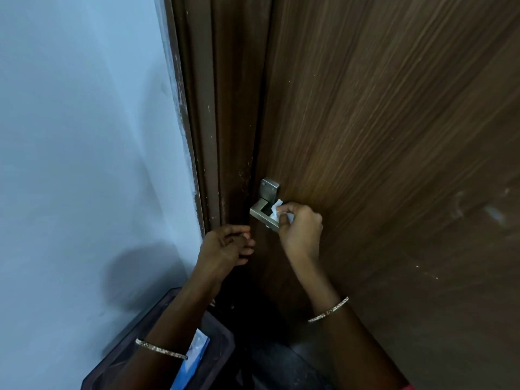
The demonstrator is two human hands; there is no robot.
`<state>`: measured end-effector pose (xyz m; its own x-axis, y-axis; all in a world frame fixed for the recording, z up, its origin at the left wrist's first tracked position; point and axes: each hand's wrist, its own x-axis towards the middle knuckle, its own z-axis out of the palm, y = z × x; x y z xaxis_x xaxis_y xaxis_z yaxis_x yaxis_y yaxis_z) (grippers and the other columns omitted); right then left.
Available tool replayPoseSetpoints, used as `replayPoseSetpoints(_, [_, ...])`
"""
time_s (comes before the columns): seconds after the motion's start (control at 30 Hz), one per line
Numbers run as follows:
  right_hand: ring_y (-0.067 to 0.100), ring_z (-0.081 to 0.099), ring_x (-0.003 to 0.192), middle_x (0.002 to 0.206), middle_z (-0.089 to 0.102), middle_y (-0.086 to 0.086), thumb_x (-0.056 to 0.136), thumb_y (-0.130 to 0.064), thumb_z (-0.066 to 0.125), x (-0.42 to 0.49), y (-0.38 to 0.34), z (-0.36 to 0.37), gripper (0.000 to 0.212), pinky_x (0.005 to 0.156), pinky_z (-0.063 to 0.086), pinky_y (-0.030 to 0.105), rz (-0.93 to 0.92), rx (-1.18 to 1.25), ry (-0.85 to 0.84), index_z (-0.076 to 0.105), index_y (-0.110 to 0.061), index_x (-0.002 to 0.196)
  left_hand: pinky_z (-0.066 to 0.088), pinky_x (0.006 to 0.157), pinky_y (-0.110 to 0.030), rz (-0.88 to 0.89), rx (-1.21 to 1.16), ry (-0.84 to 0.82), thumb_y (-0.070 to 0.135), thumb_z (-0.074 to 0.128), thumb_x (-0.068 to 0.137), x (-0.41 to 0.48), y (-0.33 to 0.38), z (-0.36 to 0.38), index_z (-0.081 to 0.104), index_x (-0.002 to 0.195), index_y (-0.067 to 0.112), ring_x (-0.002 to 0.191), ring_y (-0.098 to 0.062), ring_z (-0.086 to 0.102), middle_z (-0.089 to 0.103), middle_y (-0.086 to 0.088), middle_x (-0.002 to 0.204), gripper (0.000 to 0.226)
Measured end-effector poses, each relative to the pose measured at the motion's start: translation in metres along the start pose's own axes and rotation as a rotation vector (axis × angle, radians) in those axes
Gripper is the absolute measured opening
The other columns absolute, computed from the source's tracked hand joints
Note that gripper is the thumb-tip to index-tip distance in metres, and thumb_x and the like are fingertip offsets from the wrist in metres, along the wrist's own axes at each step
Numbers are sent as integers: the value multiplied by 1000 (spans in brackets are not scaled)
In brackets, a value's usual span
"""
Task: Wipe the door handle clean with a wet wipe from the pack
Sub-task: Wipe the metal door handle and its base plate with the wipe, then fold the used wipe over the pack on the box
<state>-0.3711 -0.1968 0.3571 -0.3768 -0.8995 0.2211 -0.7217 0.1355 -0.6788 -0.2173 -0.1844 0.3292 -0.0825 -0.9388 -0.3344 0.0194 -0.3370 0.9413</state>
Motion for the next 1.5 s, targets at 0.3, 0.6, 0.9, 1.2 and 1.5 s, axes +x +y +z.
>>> replayPoseSetpoints(0.3, [13,72,89,99,76,3,90,-4,68,-41,20,-39,17,80,54,14,-171,172,250,76,-11,104,57,65,-25,76,29,55,16,59,97,-35,2,9,70,106,17,79,-14,72,75,-7,94,15])
replayPoseSetpoints(0.6, [6,74,89,95,78,-7,88,-11,75,-133,21,-66,13,78,61,22,19,526,65,79,-18,98,61,80,-33,207,-35,108,13,64,93,-117,-16,15,71,108,13,85,-22,75,74,-9,101,17])
replayPoseSetpoints(0.9, [24,77,88,94,79,10,86,0,75,-233,15,-53,19,79,63,39,190,902,-280,76,-6,104,61,77,-28,152,-252,136,-1,66,89,-221,-71,-12,68,115,3,88,-23,73,74,-20,102,27])
replayPoseSetpoints(1.2, [9,74,88,91,78,-7,74,-27,87,-328,-1,-4,22,82,62,40,123,613,-428,79,-23,93,58,67,-22,79,-221,401,-2,68,87,-297,-129,-86,71,105,-4,81,-23,71,74,-21,94,19])
replayPoseSetpoints(1.5, [16,74,78,78,78,-3,83,-8,72,-422,-76,77,26,83,61,41,56,498,-760,73,-31,71,62,76,-33,-17,-297,672,1,71,85,-375,-189,-199,73,103,1,87,-29,73,75,-21,94,17])
